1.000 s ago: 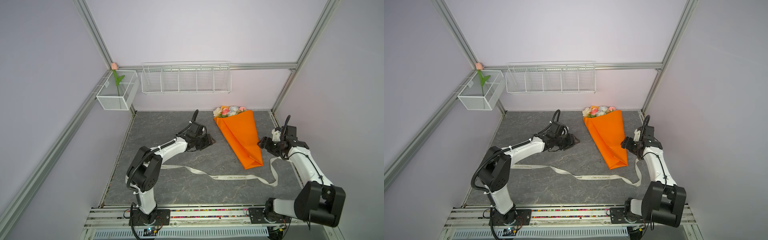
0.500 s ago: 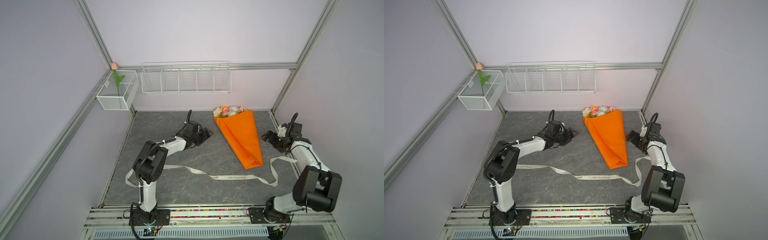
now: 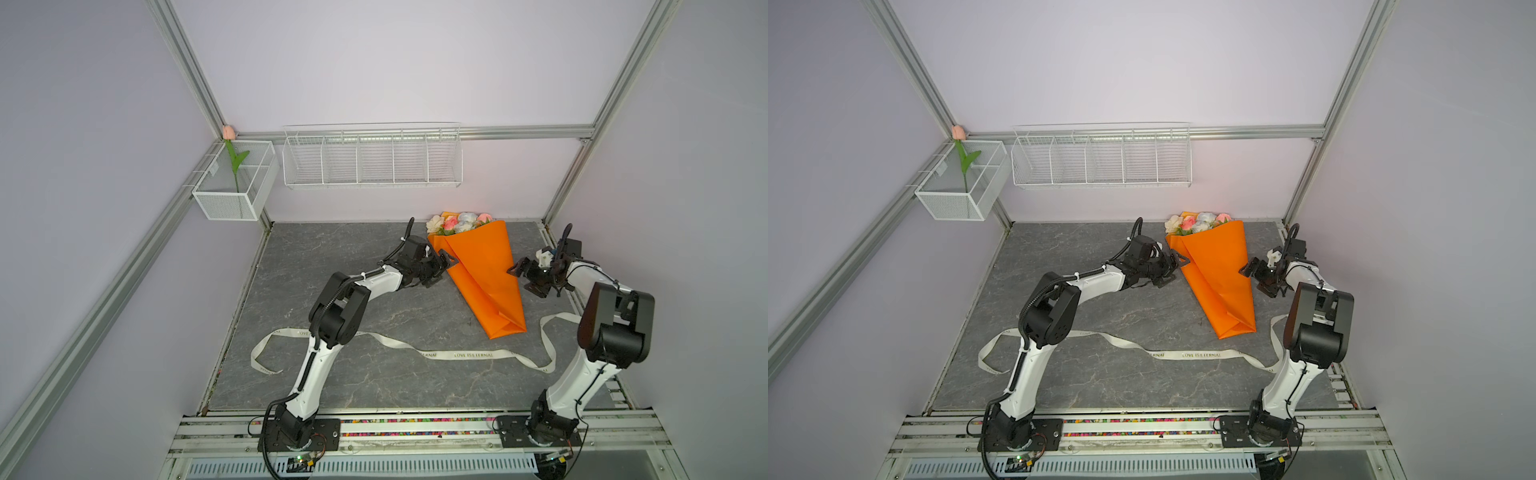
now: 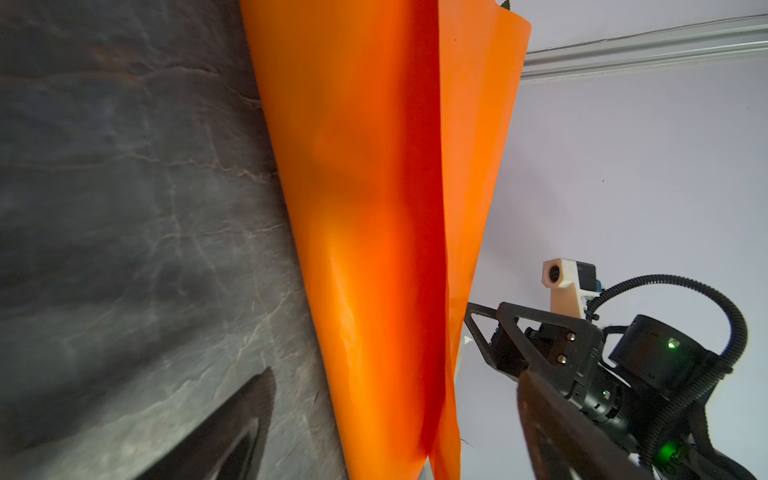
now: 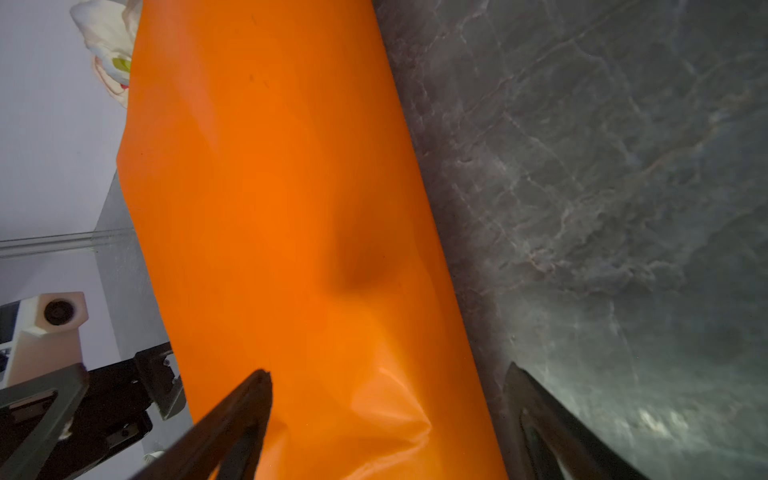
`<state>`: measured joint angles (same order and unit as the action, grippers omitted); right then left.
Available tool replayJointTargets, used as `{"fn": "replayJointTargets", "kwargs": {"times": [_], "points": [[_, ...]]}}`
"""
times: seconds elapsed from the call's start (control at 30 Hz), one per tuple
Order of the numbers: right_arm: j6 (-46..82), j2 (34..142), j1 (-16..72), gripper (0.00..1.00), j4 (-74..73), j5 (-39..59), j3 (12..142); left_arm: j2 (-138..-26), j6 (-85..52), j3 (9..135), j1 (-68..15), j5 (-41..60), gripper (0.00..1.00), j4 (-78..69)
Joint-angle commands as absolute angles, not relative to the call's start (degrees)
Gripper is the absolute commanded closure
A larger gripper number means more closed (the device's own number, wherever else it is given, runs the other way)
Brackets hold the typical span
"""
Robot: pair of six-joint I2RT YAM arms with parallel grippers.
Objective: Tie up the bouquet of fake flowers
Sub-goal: 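Grip the orange cone's sides with both grippers from either side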
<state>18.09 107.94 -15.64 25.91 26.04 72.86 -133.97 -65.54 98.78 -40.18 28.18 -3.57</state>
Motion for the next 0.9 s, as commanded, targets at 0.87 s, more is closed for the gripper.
{"fn": "replayJointTargets", "kwargs": {"times": [0.87], "points": [[11.64,115.73,-13.32,0.18,30.95,26.67,76.66,-147.70,-74.25,114.52,-42.98,31.10,0.30,-0.79]]}}
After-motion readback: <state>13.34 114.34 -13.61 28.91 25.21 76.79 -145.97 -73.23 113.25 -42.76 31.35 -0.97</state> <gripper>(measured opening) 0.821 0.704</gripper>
